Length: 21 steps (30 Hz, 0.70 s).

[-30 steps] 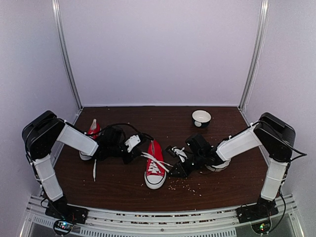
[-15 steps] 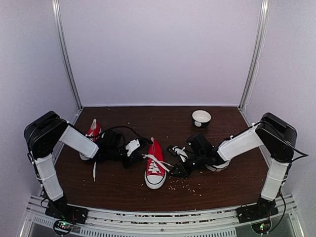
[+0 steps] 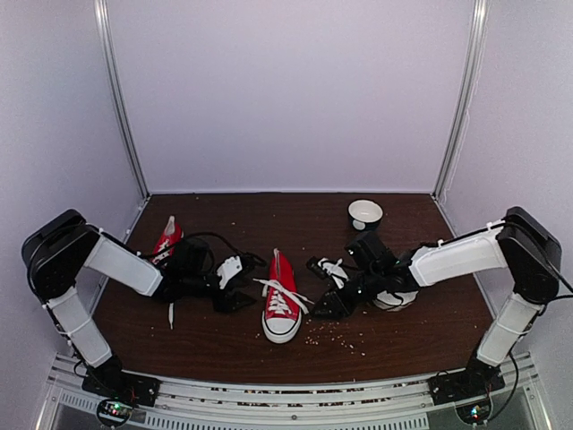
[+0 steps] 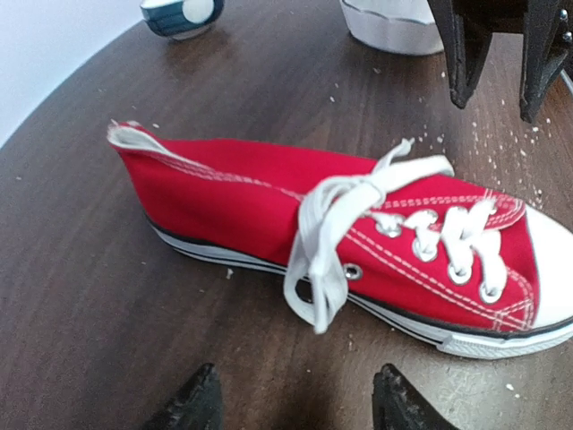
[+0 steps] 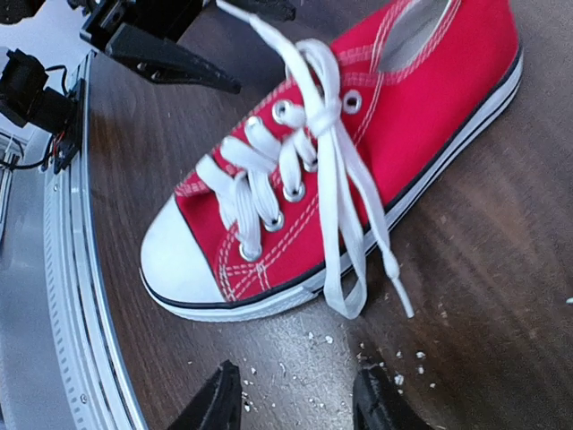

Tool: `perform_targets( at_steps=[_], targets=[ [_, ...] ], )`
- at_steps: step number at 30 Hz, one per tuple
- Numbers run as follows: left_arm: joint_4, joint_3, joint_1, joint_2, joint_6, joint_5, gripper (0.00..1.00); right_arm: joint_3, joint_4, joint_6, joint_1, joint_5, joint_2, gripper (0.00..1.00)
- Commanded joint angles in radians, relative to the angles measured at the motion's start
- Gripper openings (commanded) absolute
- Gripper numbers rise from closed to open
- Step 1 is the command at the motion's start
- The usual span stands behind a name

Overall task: Tie the shoes
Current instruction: Pull the loops with the shoelace from the shoe, then move the shoe to the center of the board.

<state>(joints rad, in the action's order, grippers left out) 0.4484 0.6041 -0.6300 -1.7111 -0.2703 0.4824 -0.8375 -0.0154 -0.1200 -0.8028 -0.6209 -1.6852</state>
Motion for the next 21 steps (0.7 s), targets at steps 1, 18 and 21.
perform_targets(
  at_steps=[1, 18, 21],
  targets=[
    [0.064, -0.047, -0.003, 0.161, 0.053, -0.150, 0.60, -0.034, -0.017, 0.025, -0.007, 0.166, 0.118, 0.44],
    [-0.424, -0.133, 0.009, 0.781, 0.653, -1.104, 0.98, -0.466, 0.219, -0.053, -0.116, 0.703, -0.278, 0.53],
    [-0.572, -0.108, 0.012, 0.853, 0.669, -1.154, 0.98, -0.524, 0.196, -0.058, -0.117, 0.742, -0.346, 0.54]
  ],
)
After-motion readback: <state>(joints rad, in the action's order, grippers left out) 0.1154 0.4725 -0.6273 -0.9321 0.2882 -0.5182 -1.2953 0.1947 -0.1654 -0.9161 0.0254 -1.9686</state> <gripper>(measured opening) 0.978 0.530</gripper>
